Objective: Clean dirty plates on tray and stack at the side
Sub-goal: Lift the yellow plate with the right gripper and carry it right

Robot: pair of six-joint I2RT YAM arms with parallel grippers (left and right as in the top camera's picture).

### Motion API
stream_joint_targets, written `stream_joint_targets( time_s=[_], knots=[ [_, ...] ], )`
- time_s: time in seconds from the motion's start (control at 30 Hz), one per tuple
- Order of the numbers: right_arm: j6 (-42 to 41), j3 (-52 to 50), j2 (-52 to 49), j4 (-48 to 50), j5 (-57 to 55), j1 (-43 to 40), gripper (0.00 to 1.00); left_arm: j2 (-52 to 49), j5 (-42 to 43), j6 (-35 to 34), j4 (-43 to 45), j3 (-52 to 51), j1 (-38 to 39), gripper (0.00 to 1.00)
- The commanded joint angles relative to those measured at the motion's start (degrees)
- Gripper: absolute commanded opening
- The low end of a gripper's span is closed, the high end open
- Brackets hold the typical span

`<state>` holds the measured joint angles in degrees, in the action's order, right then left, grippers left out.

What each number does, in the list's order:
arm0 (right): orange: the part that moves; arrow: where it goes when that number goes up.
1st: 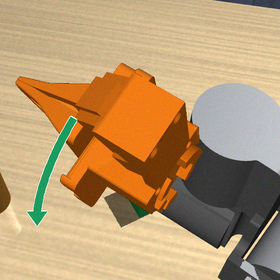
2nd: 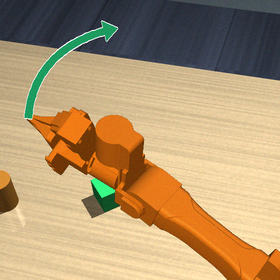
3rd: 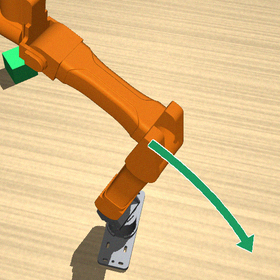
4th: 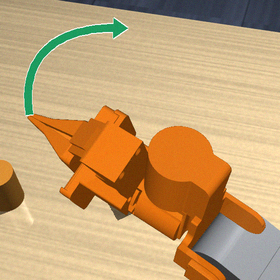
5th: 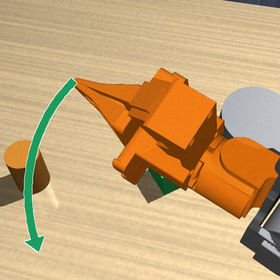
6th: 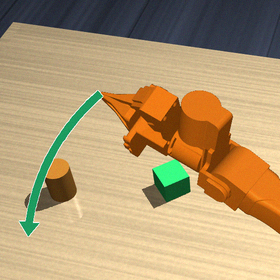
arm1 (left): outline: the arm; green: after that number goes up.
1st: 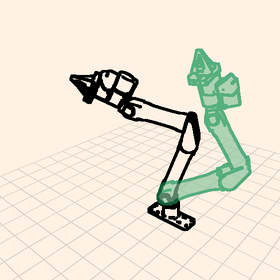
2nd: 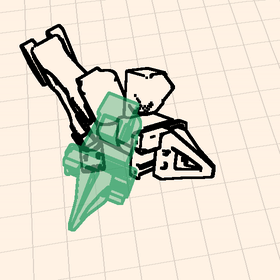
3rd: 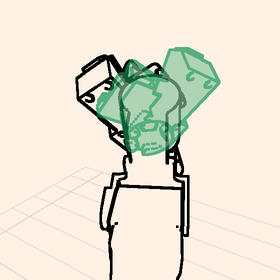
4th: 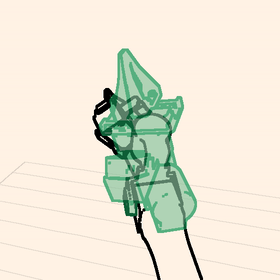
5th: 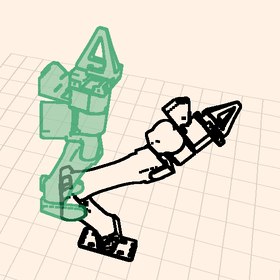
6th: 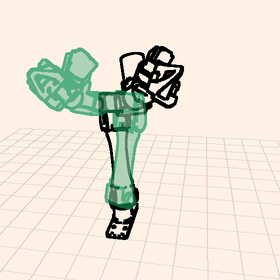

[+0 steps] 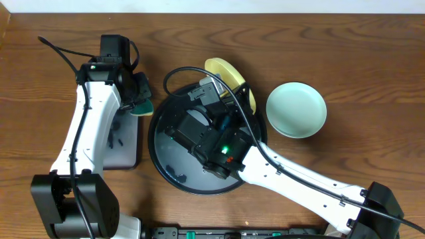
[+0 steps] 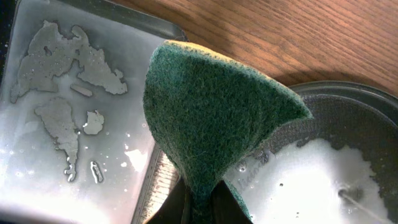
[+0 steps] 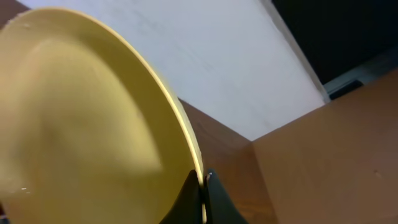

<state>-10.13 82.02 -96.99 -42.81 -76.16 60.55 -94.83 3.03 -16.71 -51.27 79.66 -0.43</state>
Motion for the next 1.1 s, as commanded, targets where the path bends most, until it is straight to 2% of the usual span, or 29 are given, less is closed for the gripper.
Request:
stream_joint_targets(
  time_s=[0.0, 0.2, 0.33, 0.63, 0.77, 1.07],
  knots=[
    [-0.13, 0.39, 1.51, -0.44, 8.28, -0.31, 0.01, 0.07, -0.33, -0.57, -0.42, 1.07, -0.20, 0.07],
    [-7.48, -0.07, 1.51, -1.81, 34.21, -5.66, 0.01, 0.07, -0.33, -0.57, -0.46, 1.07, -0.20, 0.07],
    [-8.55, -0.04, 1.51, -1.11, 53.57, -12.02, 0.01, 0.07, -0.31, -0.57, -0.57, 1.07, -0.20, 0.08],
    [-8.55, 0.46, 4.17, -1.42, 79.56, -28.30, 0.01, 0.07, -0.31, -0.55, -0.98, 1.05, -0.20, 0.07],
    [-9.07, 0.46, 5.86, -3.78, 83.30, -36.76, 0.01, 0.07, -0.33, -0.52, -1.05, 1.05, -0.20, 0.07],
    [-9.14, -0.92, 5.44, -8.87, 79.82, -55.65, 0.01, 0.07, -0.33, -0.52, -1.01, 1.05, -0.20, 0.07]
  ],
)
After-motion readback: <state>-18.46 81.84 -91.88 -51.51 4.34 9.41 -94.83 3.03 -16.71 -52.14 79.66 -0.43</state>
